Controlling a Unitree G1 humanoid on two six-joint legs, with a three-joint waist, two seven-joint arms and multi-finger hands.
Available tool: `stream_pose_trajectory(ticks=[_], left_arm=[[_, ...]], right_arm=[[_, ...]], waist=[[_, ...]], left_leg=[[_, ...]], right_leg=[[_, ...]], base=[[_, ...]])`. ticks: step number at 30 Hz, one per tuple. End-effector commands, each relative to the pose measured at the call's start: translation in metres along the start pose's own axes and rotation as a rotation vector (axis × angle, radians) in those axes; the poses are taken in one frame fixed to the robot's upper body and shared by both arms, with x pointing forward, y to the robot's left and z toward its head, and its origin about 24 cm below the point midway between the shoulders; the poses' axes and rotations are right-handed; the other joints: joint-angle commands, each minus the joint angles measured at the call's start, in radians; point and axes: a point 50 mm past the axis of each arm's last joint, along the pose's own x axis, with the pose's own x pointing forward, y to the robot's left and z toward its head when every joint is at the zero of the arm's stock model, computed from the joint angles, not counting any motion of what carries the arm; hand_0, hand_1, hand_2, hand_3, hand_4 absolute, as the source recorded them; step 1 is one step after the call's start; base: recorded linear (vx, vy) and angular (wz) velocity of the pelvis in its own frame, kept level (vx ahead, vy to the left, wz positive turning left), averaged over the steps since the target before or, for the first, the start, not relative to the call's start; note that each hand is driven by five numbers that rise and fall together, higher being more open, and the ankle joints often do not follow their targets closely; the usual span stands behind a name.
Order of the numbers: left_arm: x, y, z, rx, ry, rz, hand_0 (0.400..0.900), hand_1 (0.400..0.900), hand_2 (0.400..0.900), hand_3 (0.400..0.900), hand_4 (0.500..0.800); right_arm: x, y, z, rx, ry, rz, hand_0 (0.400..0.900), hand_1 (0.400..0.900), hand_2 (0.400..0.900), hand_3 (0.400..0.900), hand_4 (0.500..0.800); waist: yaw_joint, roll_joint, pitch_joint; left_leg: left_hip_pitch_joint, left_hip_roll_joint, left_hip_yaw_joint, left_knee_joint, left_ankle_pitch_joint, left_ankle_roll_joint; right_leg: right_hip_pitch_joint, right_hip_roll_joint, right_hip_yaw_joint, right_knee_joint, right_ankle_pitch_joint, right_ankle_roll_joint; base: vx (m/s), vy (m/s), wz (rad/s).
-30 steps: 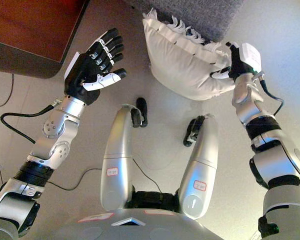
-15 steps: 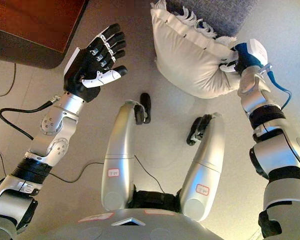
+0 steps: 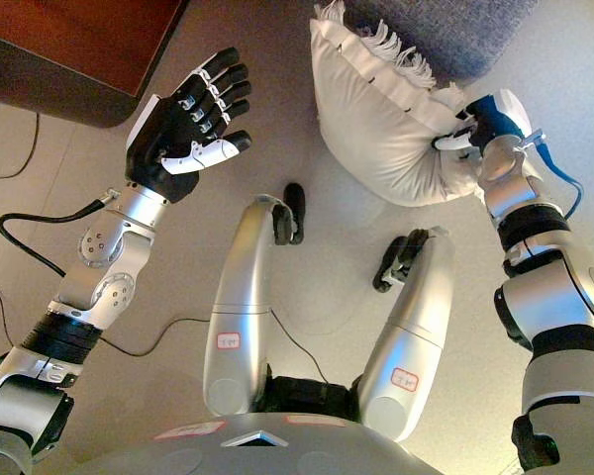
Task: Pick up the pillow and put it on the sofa.
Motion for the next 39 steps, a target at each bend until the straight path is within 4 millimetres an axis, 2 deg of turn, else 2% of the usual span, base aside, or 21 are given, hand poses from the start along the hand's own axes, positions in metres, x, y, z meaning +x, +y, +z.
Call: stream_pose_trajectory(ticks=[1,6,11,20,25,35,36,39], left_arm=[[0.012,-0.014,0.049,0.008,-0.254,-0.077,0.9,0.9,0.9,0.9,0.8],[0.006,-0.008,0.042,0.007,-0.214,-0.028,0.9,0.9,0.9,0.9,0.8],[0.0,-0.004,0.037,0.015,-0.19,0.0,0.9,0.9,0.9,0.9,0.8],[-0.002,-0.003,0.028,0.043,-0.155,0.055,0.9,0.9,0.9,0.9,0.8],[-0.005,0.001,0.023,0.044,-0.114,0.078,0.9,0.9,0.9,0.9,0.8],[-0.013,0.006,0.005,0.039,-0.007,0.1,0.9,0.9,0.9,0.9,0.8],[-0.013,0.006,0.003,0.04,0.0,0.1,0.9,0.9,0.9,0.9,0.8],[-0.016,0.005,-0.002,0.036,0.029,0.103,0.9,0.9,0.9,0.9,0.8]], right_arm=[[0.0,-0.049,0.039,0.119,-0.151,-0.133,0.4,0.4,0.4,0.4,0.5],[-0.004,-0.04,0.047,0.215,-0.245,-0.109,0.4,0.4,0.4,0.4,0.5],[-0.013,-0.035,0.064,0.275,-0.365,-0.121,0.4,0.4,0.4,0.4,0.5],[-0.042,-0.032,0.097,0.132,-0.608,-0.22,0.4,0.4,0.4,0.4,0.5],[-0.052,-0.032,0.1,0.07,-0.662,-0.257,0.4,0.4,0.4,0.4,0.5],[-0.067,-0.04,0.088,-0.147,-0.69,-0.337,0.4,0.4,0.4,0.4,0.5],[-0.069,-0.043,0.088,-0.165,-0.698,-0.347,0.4,0.4,0.4,0.4,0.5],[-0.075,-0.048,0.087,-0.214,-0.713,-0.37,0.4,0.4,0.4,0.4,0.5]], waist=[[0.012,0.059,-0.001],[0.005,0.051,-0.001],[-0.006,0.038,-0.001],[-0.038,-0.003,-0.001],[-0.049,-0.021,-0.006],[-0.05,-0.082,-0.081],[-0.051,-0.09,-0.091],[-0.052,-0.108,-0.109]], left_leg=[[0.116,-0.003,0.097,0.118,-0.228,0.064],[0.152,0.009,0.1,0.095,-0.224,0.062],[0.204,0.025,0.107,0.047,-0.216,0.059],[0.378,0.048,0.123,-0.165,-0.146,0.039],[0.472,0.049,0.126,-0.257,-0.125,0.038],[0.653,0.033,0.126,-0.452,-0.093,0.043],[0.661,0.032,0.13,-0.485,-0.059,0.05],[0.712,0.026,0.129,-0.542,-0.042,0.047]], right_leg=[[0.039,0.041,-0.058,-0.063,0.102,-0.035],[0.073,0.048,-0.057,-0.091,0.111,-0.028],[0.114,0.059,-0.056,-0.143,0.128,-0.019],[0.273,0.095,-0.051,-0.357,0.196,-0.005],[0.366,0.096,-0.051,-0.451,0.229,-0.001],[0.559,0.094,-0.089,-0.678,0.291,0.021],[0.571,0.094,-0.1,-0.72,0.324,0.014],[0.631,0.099,-0.11,-0.799,0.347,0.021]], base=[[0.03,-0.003,-0.01],[0.03,0.009,-0.03],[0.02,0.007,-0.05],[0.0,0.029,-0.12],[0.02,0.016,-0.04],[0.04,0.001,-0.04],[-0.04,0.004,-0.04],[-0.01,0.0,-0.02]])
